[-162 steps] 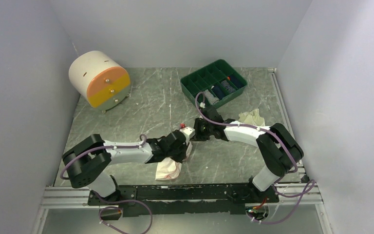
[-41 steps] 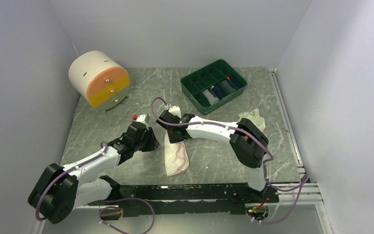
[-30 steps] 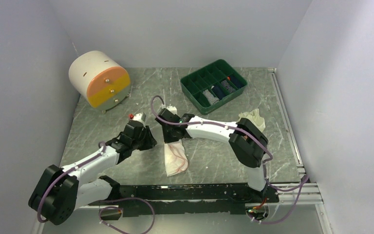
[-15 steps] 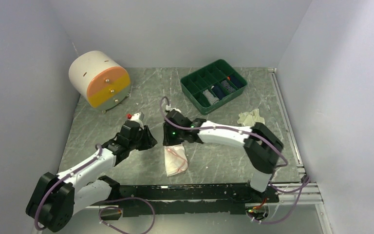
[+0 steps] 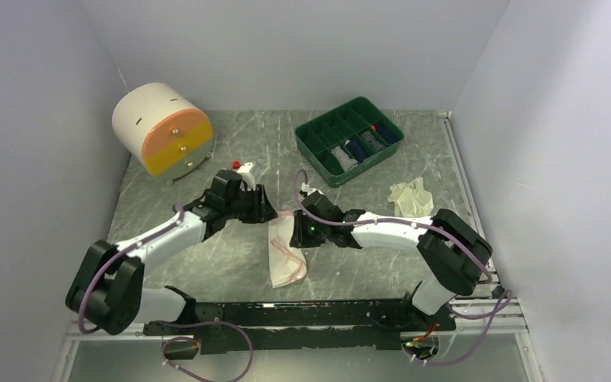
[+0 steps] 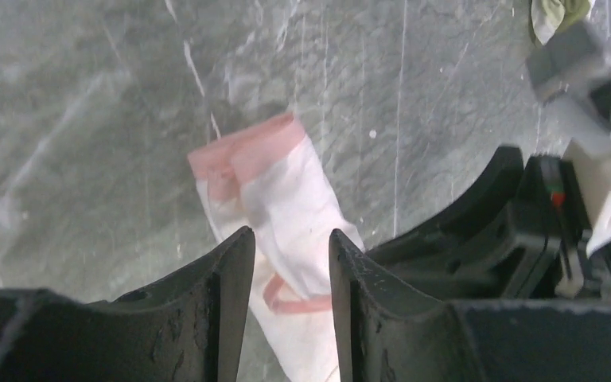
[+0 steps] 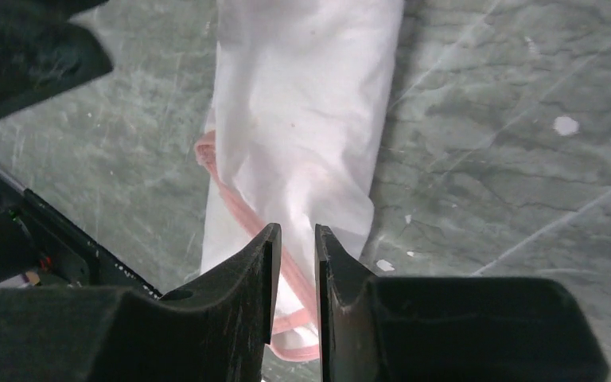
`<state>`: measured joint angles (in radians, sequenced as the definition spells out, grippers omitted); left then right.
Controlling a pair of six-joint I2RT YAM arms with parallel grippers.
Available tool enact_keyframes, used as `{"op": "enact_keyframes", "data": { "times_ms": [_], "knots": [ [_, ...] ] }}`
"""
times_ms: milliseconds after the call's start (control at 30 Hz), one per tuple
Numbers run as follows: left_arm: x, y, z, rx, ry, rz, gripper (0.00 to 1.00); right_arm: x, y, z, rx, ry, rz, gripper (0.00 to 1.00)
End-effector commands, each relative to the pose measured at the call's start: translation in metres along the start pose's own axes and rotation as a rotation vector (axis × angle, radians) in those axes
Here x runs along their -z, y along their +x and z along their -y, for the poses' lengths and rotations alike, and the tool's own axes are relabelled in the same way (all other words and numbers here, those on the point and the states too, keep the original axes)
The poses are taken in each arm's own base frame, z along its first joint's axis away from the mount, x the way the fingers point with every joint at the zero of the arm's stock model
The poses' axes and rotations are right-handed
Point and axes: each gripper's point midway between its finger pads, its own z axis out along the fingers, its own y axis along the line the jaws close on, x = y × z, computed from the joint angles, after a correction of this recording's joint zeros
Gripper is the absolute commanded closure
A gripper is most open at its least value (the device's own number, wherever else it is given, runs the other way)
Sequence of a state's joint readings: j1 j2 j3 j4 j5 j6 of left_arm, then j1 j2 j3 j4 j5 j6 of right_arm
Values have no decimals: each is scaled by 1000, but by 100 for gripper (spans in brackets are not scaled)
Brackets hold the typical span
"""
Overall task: Roll the underwear
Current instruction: Fold the underwear at the center of the board.
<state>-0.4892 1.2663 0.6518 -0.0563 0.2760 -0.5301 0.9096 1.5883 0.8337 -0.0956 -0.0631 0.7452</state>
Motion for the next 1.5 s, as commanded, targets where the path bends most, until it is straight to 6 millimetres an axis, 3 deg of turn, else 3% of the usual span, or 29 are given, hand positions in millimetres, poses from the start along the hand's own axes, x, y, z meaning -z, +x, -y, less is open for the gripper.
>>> {"op": "enact_keyframes", "data": {
  "times_ms": [0, 233, 400, 600, 700, 867, 933, 1033, 1100, 1200, 1267, 1367, 1467],
  "knots": [
    [-13, -20, 13, -58, 51, -8, 55, -1, -16, -30, 27, -136, 60, 74],
    [-41, -2, -7, -30, -9, -115, 55, -10, -14, -32, 65, -144, 38, 74],
    [-52, 9, -31, -22, -111, -147, 58, -19, -2, -33, 95, -169, -22, 74],
    [-58, 21, -54, -2, -201, -162, 82, -31, 23, -24, 139, -153, -104, 77],
    [-54, 25, -61, 12, -236, -151, 86, -35, 34, -22, 197, -117, -134, 80],
    [-54, 34, -71, 52, -278, -153, 94, -33, 50, 1, 272, 60, -153, 81],
    [-53, 35, -70, 60, -273, -146, 90, -28, 49, -3, 272, 46, -142, 81],
    [-49, 29, -63, 61, -249, -129, 84, -17, 33, -19, 280, 2, -85, 77],
    [-42, 20, -55, 53, -227, -101, 73, -7, 15, -37, 302, -37, -39, 75],
    [-29, 5, -47, 44, -228, -56, 68, 6, 0, -63, 302, -123, 15, 73],
    [-17, -8, -42, 52, -225, -10, 59, 9, 1, -67, 263, -144, 38, 73],
    [5, -28, -38, 63, -241, 74, 56, 12, 6, -84, 216, -229, 89, 73],
    [35, -40, -55, 106, -311, 143, 51, 10, 20, -104, 212, -287, 102, 73]
  ]
}}
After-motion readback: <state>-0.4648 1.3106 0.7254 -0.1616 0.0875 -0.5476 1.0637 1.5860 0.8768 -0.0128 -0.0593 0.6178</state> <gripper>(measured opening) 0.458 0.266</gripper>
